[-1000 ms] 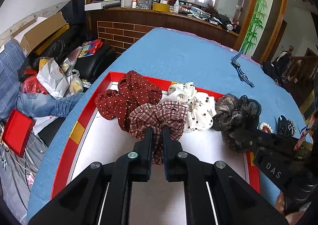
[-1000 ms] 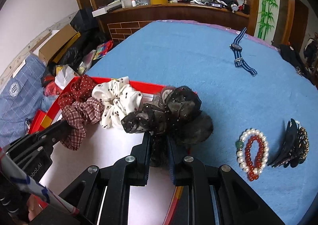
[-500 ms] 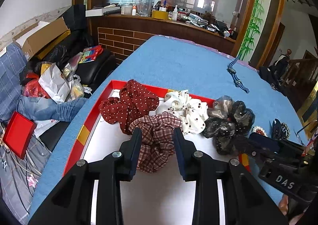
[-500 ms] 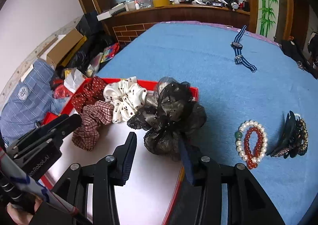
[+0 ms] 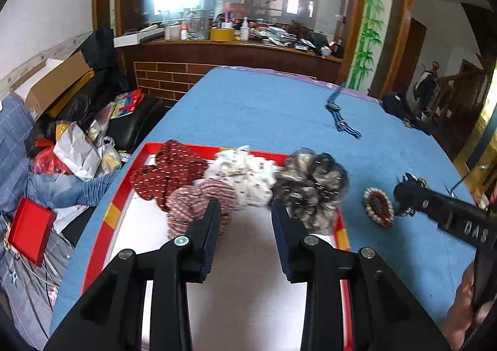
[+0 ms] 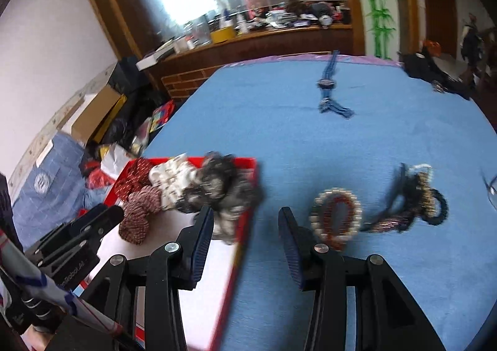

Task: Organize jewelry
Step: 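Move both tools back to the clip and bracelets on the table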

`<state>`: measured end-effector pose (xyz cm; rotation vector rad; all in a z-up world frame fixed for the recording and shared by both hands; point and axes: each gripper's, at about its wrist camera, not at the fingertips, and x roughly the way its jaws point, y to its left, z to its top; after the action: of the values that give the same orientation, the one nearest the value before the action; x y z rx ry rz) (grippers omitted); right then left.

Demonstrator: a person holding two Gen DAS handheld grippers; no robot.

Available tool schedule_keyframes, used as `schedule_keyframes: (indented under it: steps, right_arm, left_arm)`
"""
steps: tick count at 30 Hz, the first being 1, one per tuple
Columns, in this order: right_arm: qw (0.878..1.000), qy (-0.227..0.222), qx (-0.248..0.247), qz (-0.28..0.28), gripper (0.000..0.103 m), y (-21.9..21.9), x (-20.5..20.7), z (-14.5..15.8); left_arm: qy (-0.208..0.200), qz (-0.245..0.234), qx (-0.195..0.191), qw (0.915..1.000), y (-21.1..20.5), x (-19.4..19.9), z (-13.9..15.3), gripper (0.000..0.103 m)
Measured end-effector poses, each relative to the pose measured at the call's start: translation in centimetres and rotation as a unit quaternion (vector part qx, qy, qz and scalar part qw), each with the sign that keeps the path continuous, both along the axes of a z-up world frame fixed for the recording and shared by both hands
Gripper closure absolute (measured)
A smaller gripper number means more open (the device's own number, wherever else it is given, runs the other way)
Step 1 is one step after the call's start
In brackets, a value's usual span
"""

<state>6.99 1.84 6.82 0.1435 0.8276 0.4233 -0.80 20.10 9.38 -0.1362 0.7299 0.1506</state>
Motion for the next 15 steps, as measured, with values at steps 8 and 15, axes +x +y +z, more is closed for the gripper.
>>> schedule_keyframes:
  steps: [8,15]
  right_arm:
    - [0.996,0.007,0.017,-0.088,0.056,-9.4,1.1,-0.3]
    - [0.989,0.035,0.024,-0.139,0.06,-15.6,2.5,-1.8]
  left_arm:
    - [0.006,-0.044,0.017,0.9989,-4.6,0.2,0.4,0.066]
    - [0.042,-0.133,0.008,0.9902,-10.8,1.9,-0.6,0.066]
